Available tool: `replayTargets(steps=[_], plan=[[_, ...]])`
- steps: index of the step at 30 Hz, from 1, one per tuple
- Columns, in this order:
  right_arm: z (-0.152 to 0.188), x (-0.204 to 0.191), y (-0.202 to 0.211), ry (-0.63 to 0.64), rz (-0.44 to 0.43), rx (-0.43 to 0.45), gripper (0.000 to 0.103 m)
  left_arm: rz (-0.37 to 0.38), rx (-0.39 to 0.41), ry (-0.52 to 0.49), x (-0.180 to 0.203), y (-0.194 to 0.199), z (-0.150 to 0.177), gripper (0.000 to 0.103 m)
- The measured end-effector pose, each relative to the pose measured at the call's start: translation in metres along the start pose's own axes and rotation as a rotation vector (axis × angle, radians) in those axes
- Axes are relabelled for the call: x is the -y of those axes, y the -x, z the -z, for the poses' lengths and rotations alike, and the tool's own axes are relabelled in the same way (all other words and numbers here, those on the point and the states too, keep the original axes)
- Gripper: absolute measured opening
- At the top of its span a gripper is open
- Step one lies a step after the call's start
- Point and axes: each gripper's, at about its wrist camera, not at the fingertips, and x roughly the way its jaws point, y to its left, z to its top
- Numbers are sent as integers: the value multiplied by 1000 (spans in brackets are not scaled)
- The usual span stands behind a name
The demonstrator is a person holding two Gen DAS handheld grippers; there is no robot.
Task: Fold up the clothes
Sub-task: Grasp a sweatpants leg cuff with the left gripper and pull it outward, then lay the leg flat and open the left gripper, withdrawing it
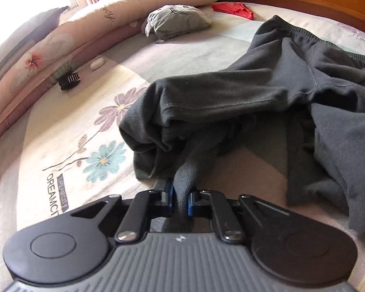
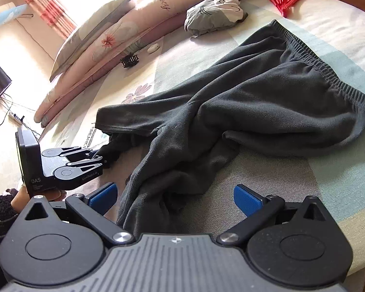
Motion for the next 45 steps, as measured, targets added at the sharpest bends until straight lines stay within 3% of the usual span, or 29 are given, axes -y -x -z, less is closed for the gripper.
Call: replayTargets(steps=[8,16,24,34,36,39,42,45], plan=[[-2,-3,6,11,-8,21,103,-137,-44,26,-53,15,18,6],[-3,-4,7,4,-6,25,103,-365,-137,85,-134,26,41,6],[-4,-8,5,11,-2,13,103,-526,-211,234,-220,35,57,6],[-5,-10,4,10,19,7,103,-587,-166,366,-280,45,36,8],[-6,-10,4,10,23,6,103,-595,-164,392,-287,44,35,18],[-7,-9,3,8,26,1,103,-584,-192,415,-293,39,40,23],[-7,-7,0,4,26,-6,103,-635,-244,418,-297,33,48,31],[-6,-8,-2,9,25,-16,103,-707,-284,493,-314,33,59,31]])
